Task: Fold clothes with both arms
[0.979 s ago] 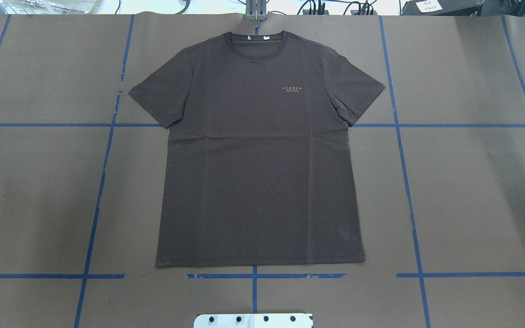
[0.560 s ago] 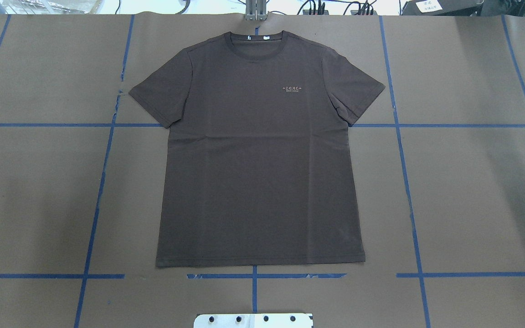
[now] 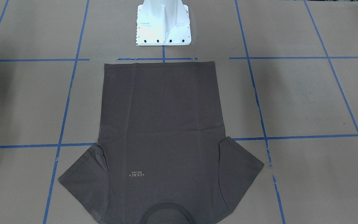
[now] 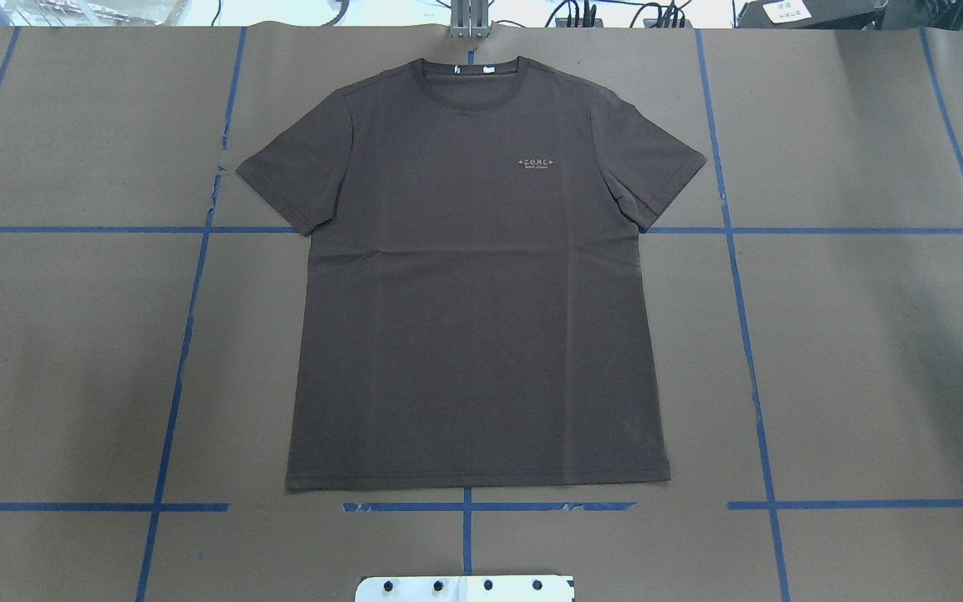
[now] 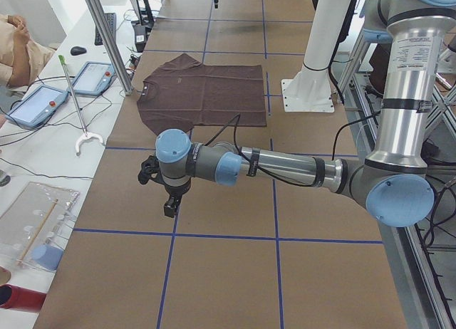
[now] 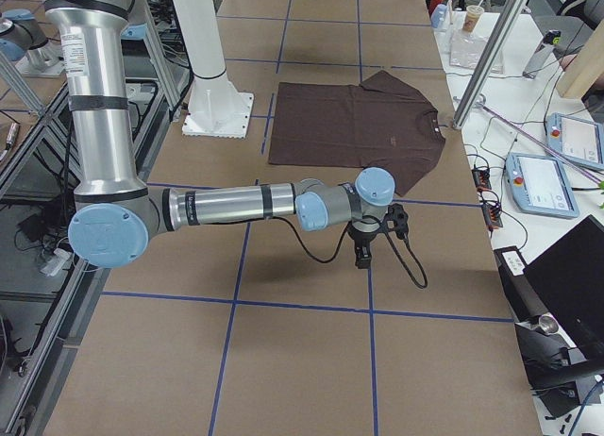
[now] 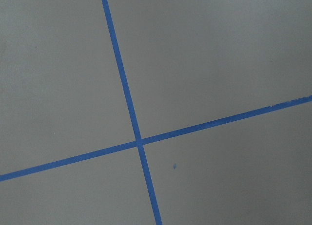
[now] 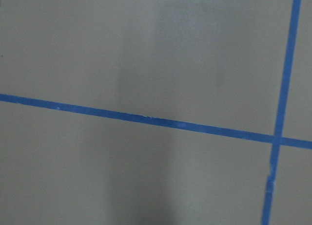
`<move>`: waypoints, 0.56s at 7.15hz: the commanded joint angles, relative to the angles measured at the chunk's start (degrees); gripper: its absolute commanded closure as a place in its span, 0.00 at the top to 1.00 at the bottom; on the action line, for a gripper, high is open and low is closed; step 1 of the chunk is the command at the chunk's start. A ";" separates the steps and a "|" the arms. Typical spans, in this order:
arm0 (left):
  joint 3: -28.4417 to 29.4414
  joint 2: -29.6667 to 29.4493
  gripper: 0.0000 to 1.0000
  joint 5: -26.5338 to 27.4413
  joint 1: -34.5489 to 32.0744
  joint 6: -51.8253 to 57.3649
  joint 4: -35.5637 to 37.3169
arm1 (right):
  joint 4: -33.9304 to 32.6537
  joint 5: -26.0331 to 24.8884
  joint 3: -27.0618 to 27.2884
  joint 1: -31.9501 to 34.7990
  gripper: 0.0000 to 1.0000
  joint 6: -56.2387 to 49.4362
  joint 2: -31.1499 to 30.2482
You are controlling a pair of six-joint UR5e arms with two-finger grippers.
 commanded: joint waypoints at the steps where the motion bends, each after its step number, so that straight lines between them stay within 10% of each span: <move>1: 0.44 0.02 1.00 -1.34 0.00 -0.35 0.23 | 4.68 -2.37 -2.29 -6.96 1.00 17.85 6.79; 4: 0.62 -0.06 1.00 -1.43 0.18 -0.26 0.24 | 4.77 -3.09 -15.00 -11.37 1.00 22.32 21.81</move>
